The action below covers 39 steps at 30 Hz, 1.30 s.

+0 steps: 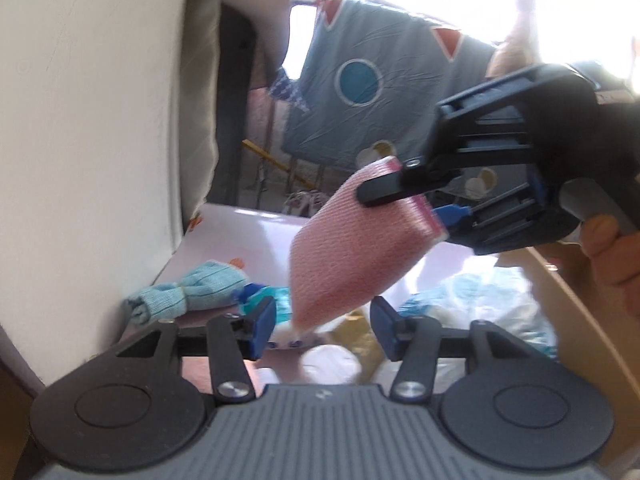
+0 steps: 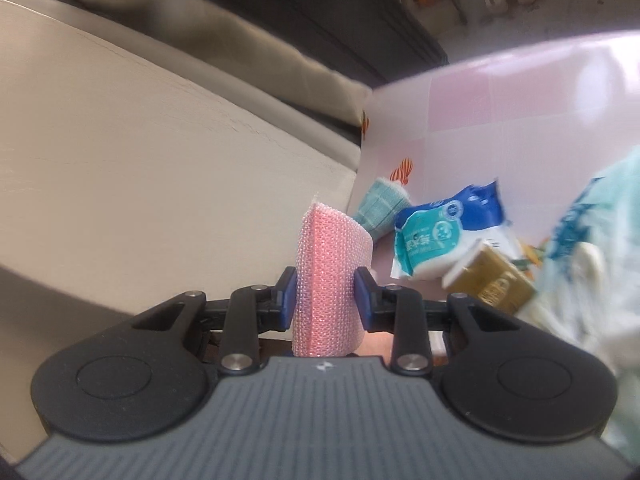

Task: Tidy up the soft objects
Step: 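Lift the pink sponge cloth with the right tool toward the cardboard box, then lower the sponge cloth into the cardboard box and open the right tool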

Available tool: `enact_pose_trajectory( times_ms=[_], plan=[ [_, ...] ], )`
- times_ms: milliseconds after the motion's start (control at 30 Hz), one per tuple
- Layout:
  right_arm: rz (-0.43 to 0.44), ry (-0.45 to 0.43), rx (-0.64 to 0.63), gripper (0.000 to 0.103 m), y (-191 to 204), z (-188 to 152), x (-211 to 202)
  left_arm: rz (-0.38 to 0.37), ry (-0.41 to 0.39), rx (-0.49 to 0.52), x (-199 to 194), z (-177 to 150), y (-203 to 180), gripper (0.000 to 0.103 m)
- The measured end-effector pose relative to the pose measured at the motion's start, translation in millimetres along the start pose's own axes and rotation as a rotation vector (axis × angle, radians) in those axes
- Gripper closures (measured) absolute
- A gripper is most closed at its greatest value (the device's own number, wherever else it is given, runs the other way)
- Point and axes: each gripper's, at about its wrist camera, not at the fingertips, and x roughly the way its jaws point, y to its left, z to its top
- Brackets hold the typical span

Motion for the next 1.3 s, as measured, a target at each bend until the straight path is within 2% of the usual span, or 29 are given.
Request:
enact_pose_trajectory(
  times_ms=[167,267,400,533,700,933,1000,1067,1167,1300],
  plan=[
    [-0.035,-0.14,-0.027,0.074,-16.1,-3.9,-92.5,-0.046,0.012,0.031,-14.4,-4.0,-22.1,0.032],
    [-0.105,-0.246,-0.038,0.074,-33.2,-8.7,-158.3,-0.052,0.024,0.045,-21.2,-8.6,-28.8,0.029],
    [-0.282,-0.38,-0.069,0.074,-64.6,-18.8,-239.9,-0.054,0.049,0.046,-30.1,-17.4,-32.5,0.028],
    [-0.48,-0.433,-0.082,0.074,-113.5,-30.4,-289.0,-0.043,0.083,0.044,-34.9,-25.8,-33.8,0.028],
    [-0.681,-0.39,-0.15,0.073,-179.2,-24.8,-285.4,-0.002,0.109,0.015,-31.4,-28.2,-35.4,0.028],
    [-0.884,-0.268,-0.396,0.073,-233.9,25.8,-222.8,0.075,0.12,0.029,-27.9,-26.5,-40.0,0.028],
    [-0.952,-0.215,-0.466,0.072,-246.8,42.7,-202.9,0.09,0.126,0.028,-26.2,-25.8,-39.9,0.028],
    [-1.005,-0.116,-0.503,0.072,-260.6,53.8,-184.5,0.096,0.131,0.033,-24.7,-25.1,-40.3,0.028],
    [-1.088,-0.01,-0.584,0.071,-269.2,49.8,-170.5,0.092,0.132,0.044,-22.5,-25.4,-40.9,0.028],
    [-1.106,0.034,-0.593,0.064,-269.0,32.2,-176.7,0.067,0.144,0.037,-16.7,-27.5,-41.6,0.028]
  ],
)
